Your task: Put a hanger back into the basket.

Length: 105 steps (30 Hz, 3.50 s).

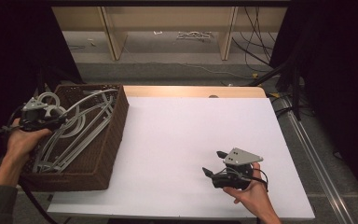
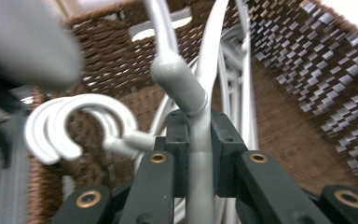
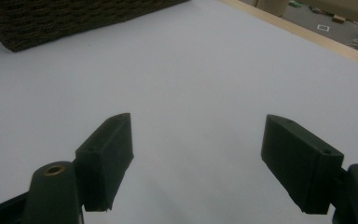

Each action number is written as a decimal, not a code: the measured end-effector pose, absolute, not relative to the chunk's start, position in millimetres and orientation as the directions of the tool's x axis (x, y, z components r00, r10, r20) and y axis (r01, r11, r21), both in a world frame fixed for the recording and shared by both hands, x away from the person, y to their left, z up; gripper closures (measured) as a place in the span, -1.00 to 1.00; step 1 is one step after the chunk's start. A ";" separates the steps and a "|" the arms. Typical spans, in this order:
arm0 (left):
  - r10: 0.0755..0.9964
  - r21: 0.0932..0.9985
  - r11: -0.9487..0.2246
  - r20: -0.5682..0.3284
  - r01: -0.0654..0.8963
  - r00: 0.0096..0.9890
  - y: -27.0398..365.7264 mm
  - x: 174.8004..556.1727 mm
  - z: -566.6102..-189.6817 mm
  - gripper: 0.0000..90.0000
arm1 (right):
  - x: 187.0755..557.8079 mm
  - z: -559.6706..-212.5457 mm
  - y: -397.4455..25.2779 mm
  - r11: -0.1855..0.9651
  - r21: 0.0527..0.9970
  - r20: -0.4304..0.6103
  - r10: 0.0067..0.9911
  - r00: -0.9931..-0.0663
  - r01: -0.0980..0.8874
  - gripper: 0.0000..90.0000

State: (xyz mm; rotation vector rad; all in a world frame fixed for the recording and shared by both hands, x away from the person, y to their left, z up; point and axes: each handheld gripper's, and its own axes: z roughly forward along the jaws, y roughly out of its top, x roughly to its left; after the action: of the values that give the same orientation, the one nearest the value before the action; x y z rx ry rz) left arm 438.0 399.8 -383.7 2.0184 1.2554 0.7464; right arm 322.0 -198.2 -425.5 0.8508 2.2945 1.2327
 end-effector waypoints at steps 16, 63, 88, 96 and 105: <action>0.914 0.694 -0.373 0.158 0.616 0.374 397.2 458.7 -400.9 0.77 | 321.7 -425.8 -198.1 0.431 0.841 -0.061 0.677 -0.733 0.328 -0.42; 0.969 0.878 -0.087 -0.035 0.471 0.243 378.4 391.0 -350.7 -0.29 | 322.0 -425.6 -199.6 0.424 0.848 -0.067 0.681 -0.729 0.318 -0.44; 0.880 0.932 -0.118 -0.061 0.341 0.471 284.3 354.3 -345.6 -0.41 | 321.5 -425.7 -199.1 0.415 0.850 -0.056 0.683 -0.728 0.324 -0.44; 0.838 0.945 -0.151 -0.034 0.292 0.545 263.4 348.5 -350.8 -0.47 | 321.6 -425.7 -199.1 0.411 0.854 -0.061 0.687 -0.724 0.318 -0.44; 0.787 0.953 -0.165 -0.028 0.254 0.617 239.1 342.5 -360.7 -0.51 | 321.5 -425.8 -200.2 0.404 0.855 -0.053 0.692 -0.720 0.326 -0.45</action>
State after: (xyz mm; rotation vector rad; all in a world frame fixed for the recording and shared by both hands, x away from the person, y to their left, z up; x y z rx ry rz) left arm 342.5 239.1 -360.7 1.7184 0.8583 0.5910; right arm 321.5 -200.2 -425.8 0.8734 2.2654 1.2458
